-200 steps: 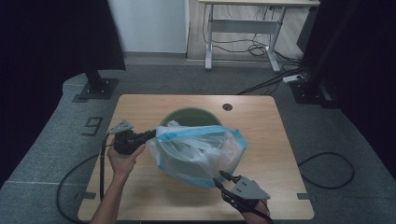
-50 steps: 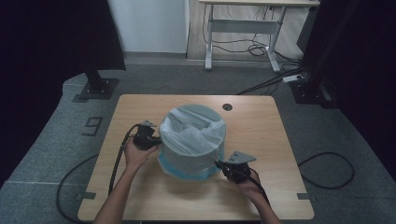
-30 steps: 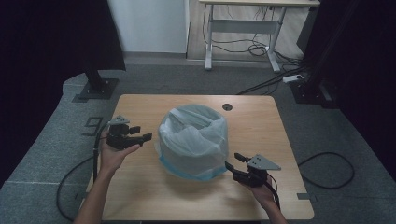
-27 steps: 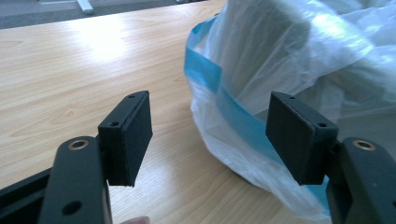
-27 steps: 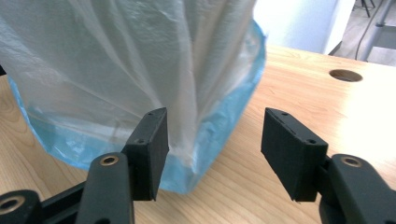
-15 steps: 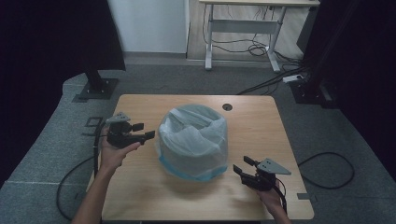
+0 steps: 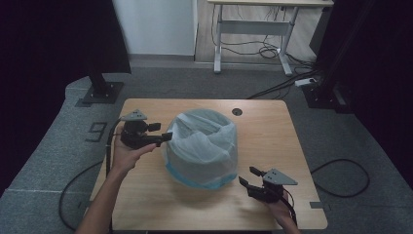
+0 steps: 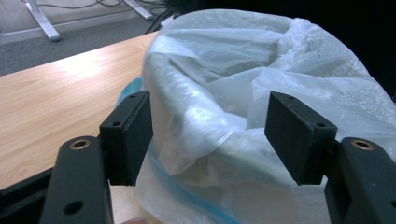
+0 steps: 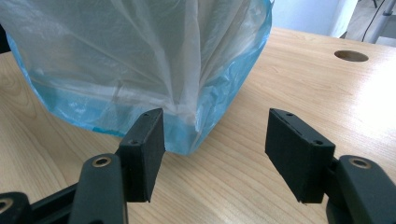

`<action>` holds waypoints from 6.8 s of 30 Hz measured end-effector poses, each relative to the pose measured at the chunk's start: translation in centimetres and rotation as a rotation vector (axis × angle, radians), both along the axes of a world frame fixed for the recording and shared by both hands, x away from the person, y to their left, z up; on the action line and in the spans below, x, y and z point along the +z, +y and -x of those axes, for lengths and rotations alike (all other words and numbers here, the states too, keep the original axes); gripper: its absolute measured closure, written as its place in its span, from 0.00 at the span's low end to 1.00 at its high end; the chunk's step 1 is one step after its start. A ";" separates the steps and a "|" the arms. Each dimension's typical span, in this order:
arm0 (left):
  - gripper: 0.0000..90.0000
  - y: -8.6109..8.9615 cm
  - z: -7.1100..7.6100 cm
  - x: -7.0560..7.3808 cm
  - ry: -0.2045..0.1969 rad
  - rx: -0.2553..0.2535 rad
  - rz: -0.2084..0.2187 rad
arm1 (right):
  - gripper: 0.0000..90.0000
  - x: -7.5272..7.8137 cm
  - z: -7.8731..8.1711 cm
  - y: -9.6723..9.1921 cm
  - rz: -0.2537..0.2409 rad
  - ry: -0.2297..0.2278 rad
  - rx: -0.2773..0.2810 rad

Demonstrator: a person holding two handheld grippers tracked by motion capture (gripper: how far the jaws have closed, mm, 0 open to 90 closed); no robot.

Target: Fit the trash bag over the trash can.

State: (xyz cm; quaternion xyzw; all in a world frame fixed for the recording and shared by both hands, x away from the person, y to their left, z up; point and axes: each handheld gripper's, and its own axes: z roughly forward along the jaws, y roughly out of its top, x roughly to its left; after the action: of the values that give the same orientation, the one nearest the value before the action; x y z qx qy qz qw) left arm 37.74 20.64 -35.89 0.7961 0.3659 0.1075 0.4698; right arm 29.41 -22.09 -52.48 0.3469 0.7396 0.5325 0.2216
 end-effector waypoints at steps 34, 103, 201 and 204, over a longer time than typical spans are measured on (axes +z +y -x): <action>0.35 -11.2 -6.8 1.8 0.109 -0.080 -0.123 | 0.41 0.4 0.6 -0.8 -0.010 -0.019 -0.001; 0.38 -18.6 -6.2 -1.6 0.285 -0.165 -0.379 | 0.41 0.8 1.0 -2.3 -0.041 0.015 -0.023; 0.45 -8.6 -4.0 1.7 0.197 -0.102 -0.285 | 0.40 0.6 0.8 -1.9 -0.041 0.027 -0.024; 0.45 -8.5 -5.0 1.6 0.198 -0.064 -0.256 | 0.40 0.6 0.9 -1.9 -0.041 0.029 -0.027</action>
State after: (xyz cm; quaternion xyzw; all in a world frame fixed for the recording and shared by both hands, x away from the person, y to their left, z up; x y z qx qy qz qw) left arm 42.75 12.18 -34.30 0.8674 0.3683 0.0590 0.3295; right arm 28.56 -24.03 -51.86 0.3689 0.7269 0.5393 0.2111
